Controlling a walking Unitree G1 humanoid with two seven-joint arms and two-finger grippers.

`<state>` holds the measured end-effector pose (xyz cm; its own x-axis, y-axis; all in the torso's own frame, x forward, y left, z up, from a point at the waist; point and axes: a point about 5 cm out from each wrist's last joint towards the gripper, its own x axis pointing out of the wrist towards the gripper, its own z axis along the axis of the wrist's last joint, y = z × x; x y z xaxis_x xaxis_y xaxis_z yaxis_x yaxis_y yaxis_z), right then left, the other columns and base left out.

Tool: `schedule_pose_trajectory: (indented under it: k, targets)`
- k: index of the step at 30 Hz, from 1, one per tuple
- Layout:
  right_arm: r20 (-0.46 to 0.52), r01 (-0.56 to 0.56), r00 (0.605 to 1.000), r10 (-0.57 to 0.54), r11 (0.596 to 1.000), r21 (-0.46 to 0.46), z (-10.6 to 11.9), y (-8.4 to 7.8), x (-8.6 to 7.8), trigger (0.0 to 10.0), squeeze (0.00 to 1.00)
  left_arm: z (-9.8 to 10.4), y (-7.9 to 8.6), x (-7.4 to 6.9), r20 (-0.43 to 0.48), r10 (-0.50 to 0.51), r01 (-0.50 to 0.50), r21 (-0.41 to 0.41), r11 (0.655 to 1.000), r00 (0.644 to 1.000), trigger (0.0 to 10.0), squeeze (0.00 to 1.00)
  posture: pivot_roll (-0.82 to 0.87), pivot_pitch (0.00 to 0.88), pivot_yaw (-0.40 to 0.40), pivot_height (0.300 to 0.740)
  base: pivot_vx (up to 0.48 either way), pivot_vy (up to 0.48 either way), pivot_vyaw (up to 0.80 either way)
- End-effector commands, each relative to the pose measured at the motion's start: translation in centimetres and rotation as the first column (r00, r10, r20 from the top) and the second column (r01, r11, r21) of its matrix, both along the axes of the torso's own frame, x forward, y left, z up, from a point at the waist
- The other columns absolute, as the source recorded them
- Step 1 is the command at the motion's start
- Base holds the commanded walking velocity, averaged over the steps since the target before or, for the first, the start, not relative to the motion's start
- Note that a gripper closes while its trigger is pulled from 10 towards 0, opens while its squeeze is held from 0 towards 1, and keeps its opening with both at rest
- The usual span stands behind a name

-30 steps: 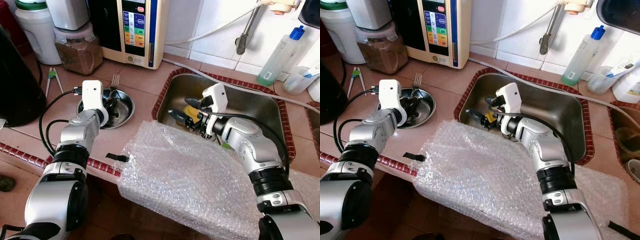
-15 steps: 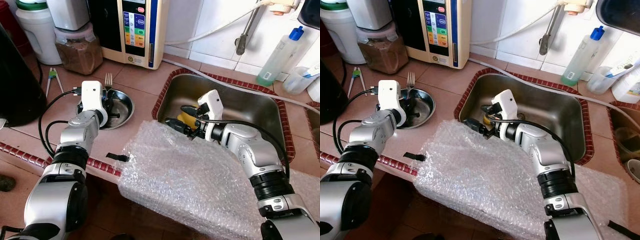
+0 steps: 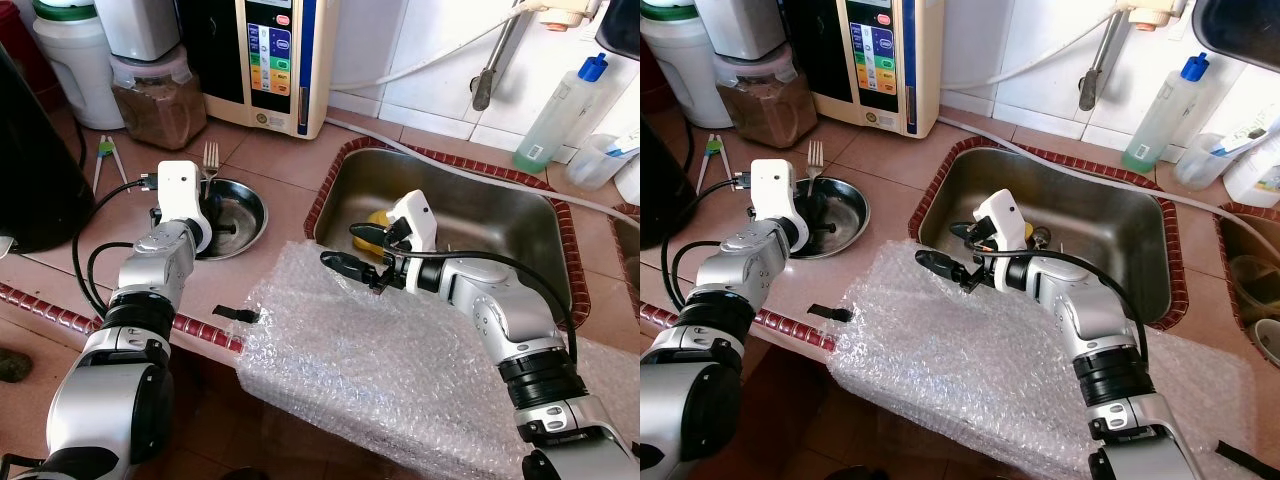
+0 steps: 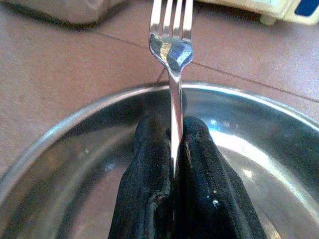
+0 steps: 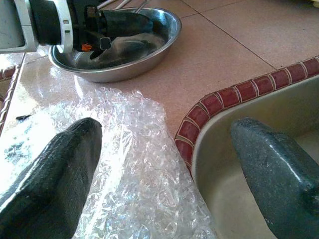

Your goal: Kitchen organization

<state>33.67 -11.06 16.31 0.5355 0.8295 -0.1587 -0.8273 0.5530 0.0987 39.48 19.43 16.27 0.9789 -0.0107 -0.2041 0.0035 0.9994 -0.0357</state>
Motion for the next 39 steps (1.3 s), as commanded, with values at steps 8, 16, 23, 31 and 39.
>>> schedule_pose_trajectory:
  k: [8, 16, 23, 31, 39]
  targets:
    - [0.038, -0.001, 0.999, 0.001, 1.000, 0.005, 0.7, 0.4, 0.3, 10.0, 0.00, 2.9, -0.8, 0.2, 0.172, -0.001, 0.003, -0.011, 1.000, 0.985, 0.0, 0.00, 0.03, 0.014, -0.049, 0.740, 0.000, 0.000, 0.00]
    - [0.098, 0.092, 0.991, -0.095, 0.995, 0.032, 1.5, 0.3, 1.5, 10.0, 0.00, 6.3, -2.6, 0.0, 0.386, -0.040, 0.050, -0.017, 0.999, 0.922, 0.0, 0.00, 0.04, 0.004, -0.052, 0.740, 0.000, 0.000, 0.00]
    - [0.201, 0.258, 0.925, -0.321, 0.923, 0.285, 5.7, -0.8, 3.3, 10.0, 0.00, 5.1, -8.1, -1.9, 0.463, -0.325, 0.363, 0.007, 0.932, 0.825, 0.0, 0.00, 0.02, 0.000, -0.057, 0.740, 0.000, 0.000, 0.00]
    - [0.162, 0.287, 0.909, -0.385, 0.857, 0.428, 7.4, -1.1, 4.0, 10.0, 0.00, 3.9, -12.2, -3.7, 0.452, -0.538, 0.577, 0.061, 0.814, 0.711, 0.0, 0.00, 0.01, 0.000, -0.062, 0.740, 0.000, 0.000, 0.00]
    - [0.119, 0.282, 0.917, -0.381, 0.830, 0.482, 7.7, -0.1, 4.4, 10.0, 0.00, 3.2, -14.0, -4.9, 0.424, -0.648, 0.672, 0.115, 0.732, 0.633, 0.0, 0.00, 0.01, 0.000, -0.060, 0.740, 0.000, 0.000, 0.00]
